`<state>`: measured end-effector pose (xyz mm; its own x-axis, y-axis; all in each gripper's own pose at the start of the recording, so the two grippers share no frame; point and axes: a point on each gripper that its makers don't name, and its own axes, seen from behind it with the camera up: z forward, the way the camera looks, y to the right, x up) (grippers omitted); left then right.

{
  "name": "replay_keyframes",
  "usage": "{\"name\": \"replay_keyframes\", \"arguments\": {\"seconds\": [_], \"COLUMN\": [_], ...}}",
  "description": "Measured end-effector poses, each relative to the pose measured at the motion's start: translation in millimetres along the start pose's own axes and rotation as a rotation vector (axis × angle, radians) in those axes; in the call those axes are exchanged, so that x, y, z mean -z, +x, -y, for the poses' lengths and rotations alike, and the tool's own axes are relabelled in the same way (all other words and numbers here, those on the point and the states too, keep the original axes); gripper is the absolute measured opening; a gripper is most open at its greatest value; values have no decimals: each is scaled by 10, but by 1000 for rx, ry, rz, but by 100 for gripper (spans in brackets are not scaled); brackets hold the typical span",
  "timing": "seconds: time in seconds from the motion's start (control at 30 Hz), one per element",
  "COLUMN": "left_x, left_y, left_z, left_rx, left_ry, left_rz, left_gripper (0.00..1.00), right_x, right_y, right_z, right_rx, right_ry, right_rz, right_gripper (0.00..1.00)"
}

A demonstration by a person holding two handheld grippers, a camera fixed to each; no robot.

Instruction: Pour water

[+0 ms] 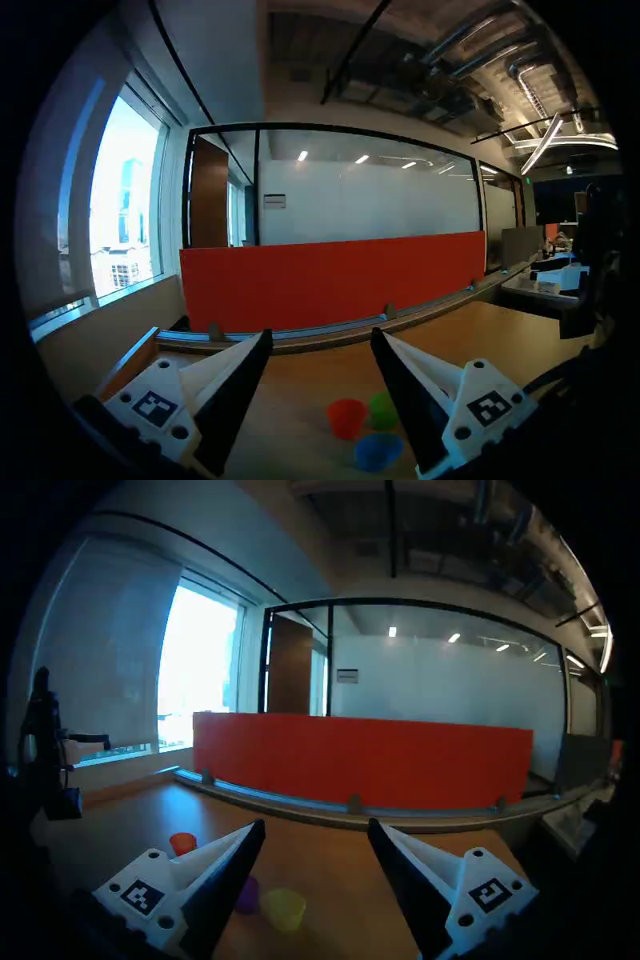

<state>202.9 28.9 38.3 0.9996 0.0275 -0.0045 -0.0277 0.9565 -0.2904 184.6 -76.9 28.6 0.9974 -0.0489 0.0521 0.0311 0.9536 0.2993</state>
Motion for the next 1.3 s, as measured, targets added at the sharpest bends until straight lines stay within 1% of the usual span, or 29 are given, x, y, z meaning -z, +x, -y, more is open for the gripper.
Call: {"name": "replay_keyframes", "arguments": {"seconds": [0.23,0.37,0.63,0.73,0.87,1.0,1.1,1.3], "left_x": [3,15,19,15,10,9,15,13], "left_y": [29,73,90,64,8,-28,-48,-214], "left_z": [-172,-247,-346,-379,-395,-366,-365,-359], "left_rx": [13,29,55,61,58,43,28,20], "left_ry": [-90,-128,-185,-203,-218,-221,-235,-256], "left_rz": [-1,-12,-2,8,23,31,32,81], "left_gripper": [91,91,91,91,91,91,91,91], "right_x": [-36,-40,-48,-58,-94,-135,-158,-214], "right_y": [63,121,124,95,62,36,-10,-151], "right_z": [231,358,568,619,666,716,758,811], "right_rx": [-4,-7,17,33,58,75,87,144], "right_ry": [125,189,281,301,314,337,364,422], "right_rz": [-3,-7,9,18,28,46,69,133], "right_gripper": [99,100,99,99,99,99,99,100]}}
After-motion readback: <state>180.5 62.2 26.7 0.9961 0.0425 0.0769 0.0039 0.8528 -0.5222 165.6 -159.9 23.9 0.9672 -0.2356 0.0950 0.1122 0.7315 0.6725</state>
